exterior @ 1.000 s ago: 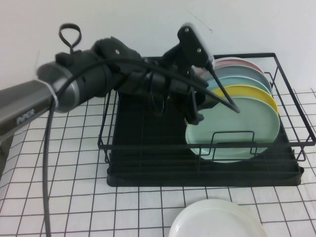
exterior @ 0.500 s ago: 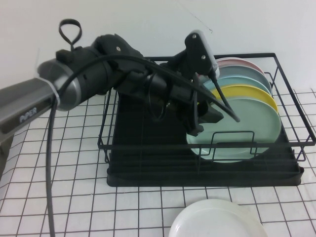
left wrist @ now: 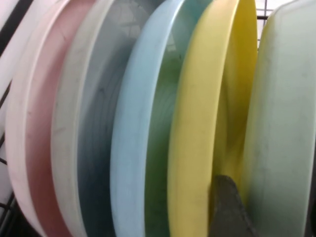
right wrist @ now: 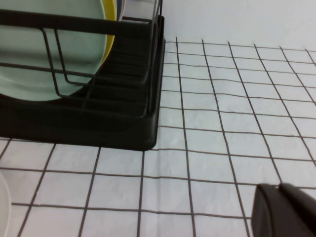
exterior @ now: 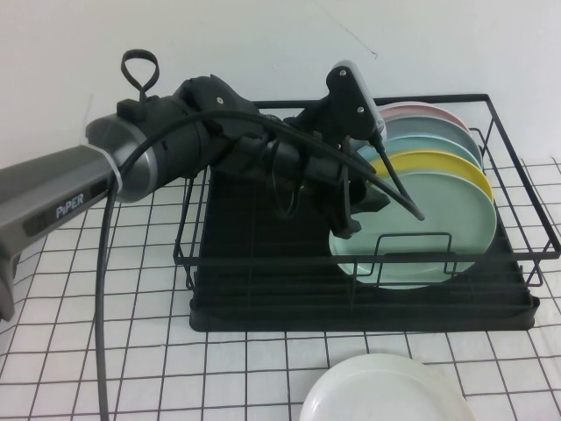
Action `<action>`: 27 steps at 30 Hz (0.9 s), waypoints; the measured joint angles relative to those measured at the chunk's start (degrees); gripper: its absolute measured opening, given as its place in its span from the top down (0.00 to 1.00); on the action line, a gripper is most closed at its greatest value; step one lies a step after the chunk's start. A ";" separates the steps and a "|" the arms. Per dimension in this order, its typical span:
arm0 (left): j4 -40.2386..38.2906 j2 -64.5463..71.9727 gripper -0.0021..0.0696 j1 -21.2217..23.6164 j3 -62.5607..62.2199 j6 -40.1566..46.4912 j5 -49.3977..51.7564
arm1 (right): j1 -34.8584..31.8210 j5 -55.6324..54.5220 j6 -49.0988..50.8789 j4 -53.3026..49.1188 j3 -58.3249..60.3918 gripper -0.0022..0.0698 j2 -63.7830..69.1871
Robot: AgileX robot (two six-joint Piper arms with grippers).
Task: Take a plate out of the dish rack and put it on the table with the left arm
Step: Grasp the plate from the shelf, then place the plate from the table
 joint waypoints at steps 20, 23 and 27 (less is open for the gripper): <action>1.87 -14.57 0.87 0.10 0.00 -12.23 -0.31 | 0.00 0.00 0.00 0.00 0.00 0.97 0.00; 5.41 -19.56 0.94 0.10 0.00 -23.38 4.06 | 0.00 0.00 0.00 0.00 0.00 0.97 0.00; 11.82 -22.75 0.96 -0.03 0.00 -40.38 16.99 | 0.00 0.00 0.00 0.00 0.00 0.97 0.00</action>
